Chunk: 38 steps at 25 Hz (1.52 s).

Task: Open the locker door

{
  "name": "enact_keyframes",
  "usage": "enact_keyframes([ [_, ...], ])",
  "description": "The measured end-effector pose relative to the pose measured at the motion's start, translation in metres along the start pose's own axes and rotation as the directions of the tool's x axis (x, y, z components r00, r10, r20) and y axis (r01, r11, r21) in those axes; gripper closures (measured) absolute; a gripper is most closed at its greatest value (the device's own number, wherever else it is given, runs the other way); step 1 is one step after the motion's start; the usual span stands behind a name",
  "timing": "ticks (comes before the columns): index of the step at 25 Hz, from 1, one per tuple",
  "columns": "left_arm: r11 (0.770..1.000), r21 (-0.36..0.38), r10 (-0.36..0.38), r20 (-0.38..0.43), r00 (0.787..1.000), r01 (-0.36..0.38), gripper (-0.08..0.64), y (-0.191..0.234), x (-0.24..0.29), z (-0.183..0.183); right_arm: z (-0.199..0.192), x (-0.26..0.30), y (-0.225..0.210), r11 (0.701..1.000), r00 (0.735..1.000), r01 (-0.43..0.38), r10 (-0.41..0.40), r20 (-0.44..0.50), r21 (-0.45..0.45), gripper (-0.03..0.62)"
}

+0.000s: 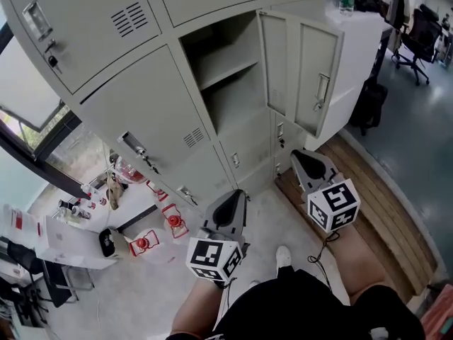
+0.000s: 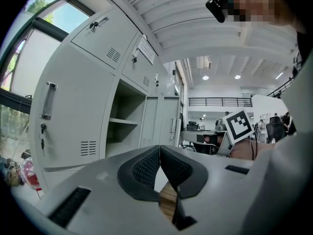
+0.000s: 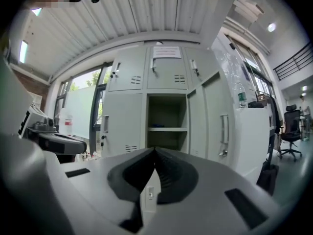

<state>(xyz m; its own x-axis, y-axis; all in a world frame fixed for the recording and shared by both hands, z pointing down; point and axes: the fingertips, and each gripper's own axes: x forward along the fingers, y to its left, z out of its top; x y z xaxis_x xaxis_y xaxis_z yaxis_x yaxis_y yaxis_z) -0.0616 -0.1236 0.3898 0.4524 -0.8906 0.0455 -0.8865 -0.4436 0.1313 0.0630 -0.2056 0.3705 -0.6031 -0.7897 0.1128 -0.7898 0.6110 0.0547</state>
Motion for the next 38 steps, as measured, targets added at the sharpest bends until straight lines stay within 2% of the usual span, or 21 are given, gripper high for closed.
enact_keyframes([
  [8,1.000,-0.007,-0.003,-0.021,1.000,0.003,0.543,-0.003,-0.067,-0.019,-0.013,-0.035,0.087,0.999,0.998,-0.054,0.054,-0.021,0.009,0.538],
  [18,0.999,-0.020,-0.028,-0.033,0.999,0.027,0.543,-0.007,-0.118,-0.037,-0.032,-0.068,0.156,0.996,0.995,-0.085,0.087,-0.046,0.025,0.538],
  [38,0.998,-0.020,-0.062,-0.005,0.998,0.062,0.543,-0.021,-0.135,-0.028,-0.034,-0.097,0.183,0.994,0.994,-0.098,0.100,-0.053,0.045,0.538],
])
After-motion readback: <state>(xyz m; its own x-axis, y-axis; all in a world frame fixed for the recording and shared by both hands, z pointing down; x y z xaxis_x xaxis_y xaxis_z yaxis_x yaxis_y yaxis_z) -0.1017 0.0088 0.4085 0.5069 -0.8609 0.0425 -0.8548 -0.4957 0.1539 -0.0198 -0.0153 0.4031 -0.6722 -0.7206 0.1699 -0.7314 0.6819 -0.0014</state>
